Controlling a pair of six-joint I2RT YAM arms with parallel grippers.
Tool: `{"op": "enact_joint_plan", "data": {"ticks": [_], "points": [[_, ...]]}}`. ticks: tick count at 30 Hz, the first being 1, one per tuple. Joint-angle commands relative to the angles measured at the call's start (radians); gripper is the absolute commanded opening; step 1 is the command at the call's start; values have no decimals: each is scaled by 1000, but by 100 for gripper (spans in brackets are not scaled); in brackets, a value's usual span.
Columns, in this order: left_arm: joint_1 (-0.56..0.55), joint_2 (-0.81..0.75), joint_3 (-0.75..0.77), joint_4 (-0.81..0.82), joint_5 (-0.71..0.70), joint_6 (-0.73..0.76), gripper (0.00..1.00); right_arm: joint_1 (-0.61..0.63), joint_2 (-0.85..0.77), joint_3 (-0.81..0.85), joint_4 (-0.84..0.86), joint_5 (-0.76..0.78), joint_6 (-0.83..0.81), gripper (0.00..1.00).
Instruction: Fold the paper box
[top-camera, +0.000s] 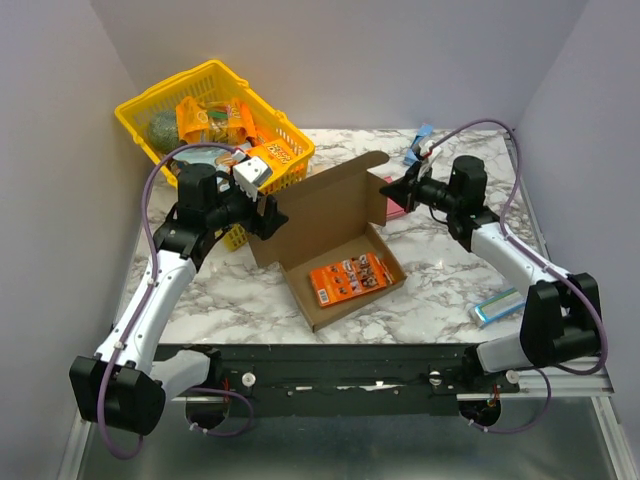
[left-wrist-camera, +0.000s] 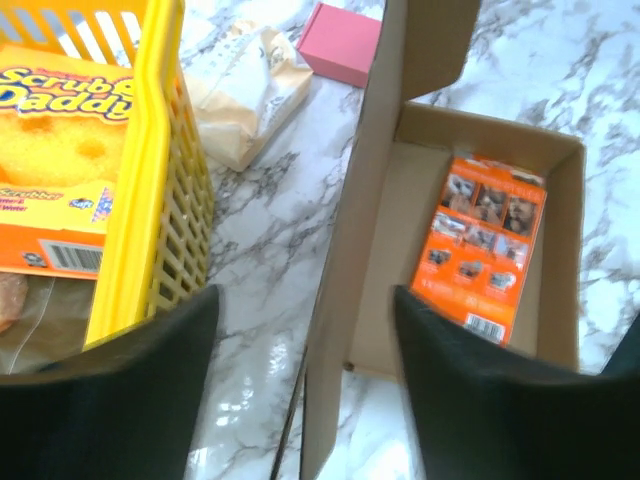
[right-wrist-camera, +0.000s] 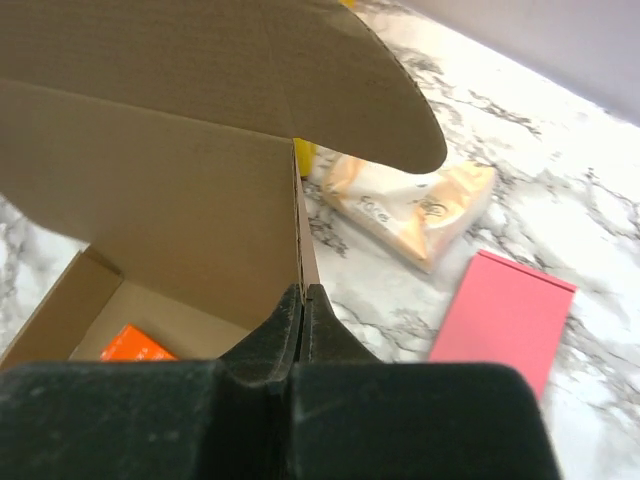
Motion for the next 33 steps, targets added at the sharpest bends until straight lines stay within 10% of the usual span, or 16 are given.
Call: {"op": "enact_joint_plan", "data": {"ticks": [1,14,33], "points": [[-4,-32,-47,112,-21,-79,92,10,-53,-17,-43,33,0,1],[4,-142,-147,91,-136,-89,98,7,-116,-45,-91,110,-32,1],[6,-194,-245,86,-136,-129,51,1,-141,-27,-134,136,-62,1]]}}
